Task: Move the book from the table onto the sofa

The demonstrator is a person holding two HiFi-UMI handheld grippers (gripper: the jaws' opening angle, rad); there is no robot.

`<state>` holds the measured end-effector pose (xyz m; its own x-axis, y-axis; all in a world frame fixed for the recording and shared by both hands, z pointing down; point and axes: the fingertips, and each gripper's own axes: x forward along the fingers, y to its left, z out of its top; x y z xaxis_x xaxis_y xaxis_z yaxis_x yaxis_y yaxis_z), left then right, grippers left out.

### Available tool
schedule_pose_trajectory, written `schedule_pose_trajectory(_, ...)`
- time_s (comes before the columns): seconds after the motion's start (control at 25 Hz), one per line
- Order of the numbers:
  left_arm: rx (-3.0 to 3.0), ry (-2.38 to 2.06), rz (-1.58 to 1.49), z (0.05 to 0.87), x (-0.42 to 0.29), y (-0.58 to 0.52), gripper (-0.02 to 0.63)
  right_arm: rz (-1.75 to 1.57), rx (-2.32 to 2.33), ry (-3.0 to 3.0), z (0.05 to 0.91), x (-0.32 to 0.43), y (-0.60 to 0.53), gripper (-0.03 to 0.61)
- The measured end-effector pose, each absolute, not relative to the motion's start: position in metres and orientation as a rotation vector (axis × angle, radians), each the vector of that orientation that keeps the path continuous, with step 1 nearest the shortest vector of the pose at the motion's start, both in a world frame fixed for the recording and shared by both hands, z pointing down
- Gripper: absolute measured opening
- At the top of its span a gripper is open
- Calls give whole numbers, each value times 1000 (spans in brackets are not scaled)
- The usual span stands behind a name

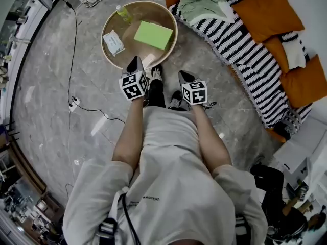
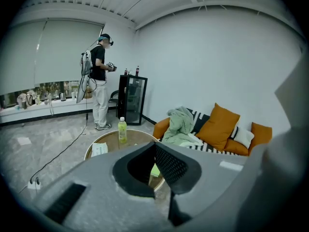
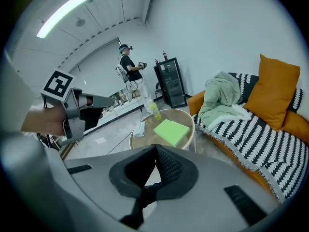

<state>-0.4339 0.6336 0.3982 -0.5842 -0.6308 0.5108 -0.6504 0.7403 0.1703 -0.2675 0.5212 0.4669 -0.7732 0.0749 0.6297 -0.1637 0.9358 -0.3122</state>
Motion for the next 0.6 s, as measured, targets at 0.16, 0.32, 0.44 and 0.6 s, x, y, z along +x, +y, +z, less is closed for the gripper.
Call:
schedule_pose_trajectory(0.16, 926, -2385, 25, 404, -444, 639, 9, 452, 26, -2388, 474, -276, 524, 6)
schedule_pose_trajectory(0.32, 903, -2386, 18, 407, -453, 641, 9, 449, 14, -2372, 479, -285, 521, 6)
schedule_pose_trajectory(0.44, 891, -2383, 24, 412, -457, 642, 9, 456, -4, -2361, 485, -293, 522, 6)
schedule_pose_trajectory(0.6, 857, -2373, 34, 419, -462, 650, 9, 462, -43, -2338, 491, -303, 529, 6)
